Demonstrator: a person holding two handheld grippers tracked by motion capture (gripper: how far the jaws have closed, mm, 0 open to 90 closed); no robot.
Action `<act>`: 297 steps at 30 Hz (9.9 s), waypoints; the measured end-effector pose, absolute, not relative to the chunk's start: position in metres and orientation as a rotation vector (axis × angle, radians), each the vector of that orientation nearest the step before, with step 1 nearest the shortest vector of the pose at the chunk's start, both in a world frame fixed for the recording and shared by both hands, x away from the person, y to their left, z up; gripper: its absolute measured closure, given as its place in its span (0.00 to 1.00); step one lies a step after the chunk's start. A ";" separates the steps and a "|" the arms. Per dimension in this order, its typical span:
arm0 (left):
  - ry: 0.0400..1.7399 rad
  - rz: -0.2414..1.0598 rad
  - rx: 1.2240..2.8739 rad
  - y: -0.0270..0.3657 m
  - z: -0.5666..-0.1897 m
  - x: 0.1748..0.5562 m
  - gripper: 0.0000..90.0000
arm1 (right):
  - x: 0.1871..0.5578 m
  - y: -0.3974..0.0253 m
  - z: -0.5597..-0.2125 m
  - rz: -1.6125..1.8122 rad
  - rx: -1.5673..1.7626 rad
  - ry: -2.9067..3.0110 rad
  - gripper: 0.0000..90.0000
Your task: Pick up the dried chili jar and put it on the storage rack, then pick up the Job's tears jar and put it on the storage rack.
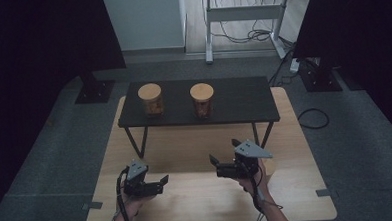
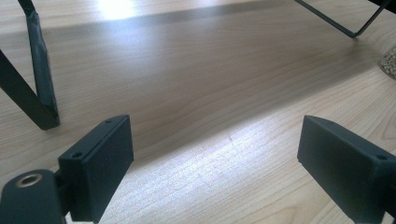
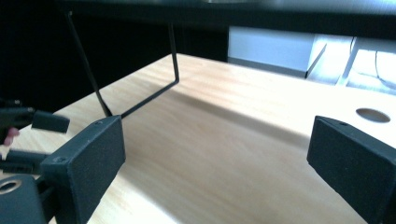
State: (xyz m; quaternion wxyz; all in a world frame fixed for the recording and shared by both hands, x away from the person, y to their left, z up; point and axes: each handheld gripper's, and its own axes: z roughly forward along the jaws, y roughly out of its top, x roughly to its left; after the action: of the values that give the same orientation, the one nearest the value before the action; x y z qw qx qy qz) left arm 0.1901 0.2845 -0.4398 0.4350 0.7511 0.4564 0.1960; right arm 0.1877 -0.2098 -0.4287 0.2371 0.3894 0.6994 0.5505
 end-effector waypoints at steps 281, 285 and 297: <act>1.138 0.481 1.912 0.275 -0.446 0.193 0.11 | 0.159 -0.297 -0.471 1.241 1.184 1.990 0.27; 1.138 0.481 1.912 0.275 -0.446 0.193 0.11 | 0.159 -0.297 -0.471 1.243 1.179 1.994 0.27; 1.134 0.486 1.912 0.276 -0.445 0.192 0.11 | 0.156 -0.297 -0.468 1.250 1.164 1.991 0.27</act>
State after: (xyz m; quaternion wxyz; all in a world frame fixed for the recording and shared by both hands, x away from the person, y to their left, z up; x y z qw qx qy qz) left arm 0.1925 0.2761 -0.4447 0.4198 0.7626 0.4525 0.1937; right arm 0.1559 -0.2967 -0.4681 0.2560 0.4290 0.7336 0.4607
